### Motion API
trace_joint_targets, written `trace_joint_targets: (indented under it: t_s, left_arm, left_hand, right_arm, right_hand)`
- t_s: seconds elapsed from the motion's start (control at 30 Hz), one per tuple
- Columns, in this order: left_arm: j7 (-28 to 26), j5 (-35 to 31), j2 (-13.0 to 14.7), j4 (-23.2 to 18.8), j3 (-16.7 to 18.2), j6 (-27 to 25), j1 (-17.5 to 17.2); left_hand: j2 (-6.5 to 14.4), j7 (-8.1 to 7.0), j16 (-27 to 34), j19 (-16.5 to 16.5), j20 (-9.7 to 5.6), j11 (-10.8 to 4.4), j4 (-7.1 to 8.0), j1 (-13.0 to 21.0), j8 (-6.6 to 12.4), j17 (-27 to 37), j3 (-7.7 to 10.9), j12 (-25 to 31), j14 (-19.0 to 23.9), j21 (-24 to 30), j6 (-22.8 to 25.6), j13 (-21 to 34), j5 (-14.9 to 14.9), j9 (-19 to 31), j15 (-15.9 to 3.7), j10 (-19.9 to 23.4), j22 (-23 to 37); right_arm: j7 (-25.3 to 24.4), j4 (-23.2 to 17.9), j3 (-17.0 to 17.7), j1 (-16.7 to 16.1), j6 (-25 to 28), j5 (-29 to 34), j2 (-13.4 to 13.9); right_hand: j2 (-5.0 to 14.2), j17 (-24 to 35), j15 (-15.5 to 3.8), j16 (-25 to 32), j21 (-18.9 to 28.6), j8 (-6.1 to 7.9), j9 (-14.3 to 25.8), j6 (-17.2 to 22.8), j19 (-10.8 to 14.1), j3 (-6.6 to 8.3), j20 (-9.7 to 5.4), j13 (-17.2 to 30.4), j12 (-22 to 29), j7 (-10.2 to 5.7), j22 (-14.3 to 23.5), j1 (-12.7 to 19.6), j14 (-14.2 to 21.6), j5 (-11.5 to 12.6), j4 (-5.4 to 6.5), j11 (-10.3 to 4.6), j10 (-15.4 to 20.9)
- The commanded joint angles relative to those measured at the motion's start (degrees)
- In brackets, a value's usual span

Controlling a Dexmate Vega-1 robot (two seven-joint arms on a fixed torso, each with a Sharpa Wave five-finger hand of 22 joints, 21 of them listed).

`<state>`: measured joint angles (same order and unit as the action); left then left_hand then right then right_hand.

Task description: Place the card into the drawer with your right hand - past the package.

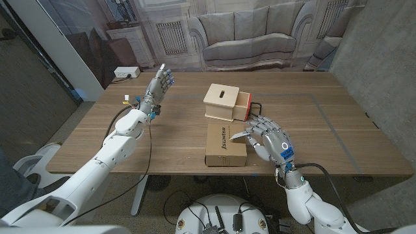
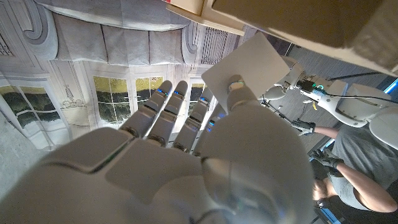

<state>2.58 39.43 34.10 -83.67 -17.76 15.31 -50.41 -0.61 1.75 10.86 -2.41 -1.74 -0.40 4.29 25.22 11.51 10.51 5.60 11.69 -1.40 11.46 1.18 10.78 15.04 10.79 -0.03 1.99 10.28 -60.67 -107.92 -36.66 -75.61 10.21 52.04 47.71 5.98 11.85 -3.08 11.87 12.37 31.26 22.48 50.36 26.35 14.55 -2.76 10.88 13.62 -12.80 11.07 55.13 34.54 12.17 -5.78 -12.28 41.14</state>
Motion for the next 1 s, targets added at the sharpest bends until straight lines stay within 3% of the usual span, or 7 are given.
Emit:
trace_joint_targets:
  t_s: [0.03, 0.37, 1.0]
  left_arm:
    - [0.74, 1.40, -0.13, -0.46, 0.63, 0.35, -0.55]
    - [0.58, 0.58, -0.41, 0.85, 0.22, 0.47, 0.33]
    - [-0.74, 0.19, -0.42, 0.94, 0.01, -0.81, 0.63]
  left_hand:
    - [0.37, 0.09, 0.08, -0.55, -0.91, -0.12, -0.01, 0.19, -0.07, 0.22, -0.33, 0.11, 0.07, -0.05, 0.26, 0.24, -0.09, 0.12, -0.17, 0.22, 0.07]
    - [0.44, 0.20, 0.07, -0.57, -0.93, -0.09, 0.02, 0.19, -0.06, 0.22, -0.42, 0.11, 0.05, -0.04, 0.29, 0.25, -0.15, 0.12, -0.16, 0.24, 0.07]
    - [0.58, 0.30, 0.19, -0.44, -0.84, 0.05, 0.08, 0.22, 0.07, 0.22, -0.60, 0.25, 0.37, 0.03, 0.65, 0.25, -0.27, 0.12, 0.04, 0.62, 0.07]
  right_arm:
    - [1.01, -2.31, 2.05, -1.36, 0.26, -0.54, 0.93]
    - [2.09, -4.54, 3.78, -2.64, 2.01, -0.20, 1.09]
    - [6.65, -6.91, 5.92, -1.83, 3.24, -0.30, 1.28]
  right_hand:
    - [0.34, 0.16, -8.77, 0.03, 0.43, 0.34, 0.23, 0.43, 0.40, -0.10, -6.81, 0.18, 0.15, 0.23, 0.08, 0.19, 0.62, -0.08, 0.07, 0.00, 0.78]
    - [0.37, 0.14, -8.85, -0.03, 0.42, 0.46, 0.11, 0.59, 0.40, -0.09, -6.84, 0.17, 0.08, 0.26, 0.08, 0.28, 0.69, -0.10, 0.00, 0.01, 0.88]
    - [0.21, 0.09, -8.87, -0.17, 0.33, 0.67, -0.17, 0.72, 0.28, -0.20, -6.76, 0.14, -0.09, 0.23, 0.06, 0.41, 0.94, -0.12, -0.19, 0.04, 1.16]
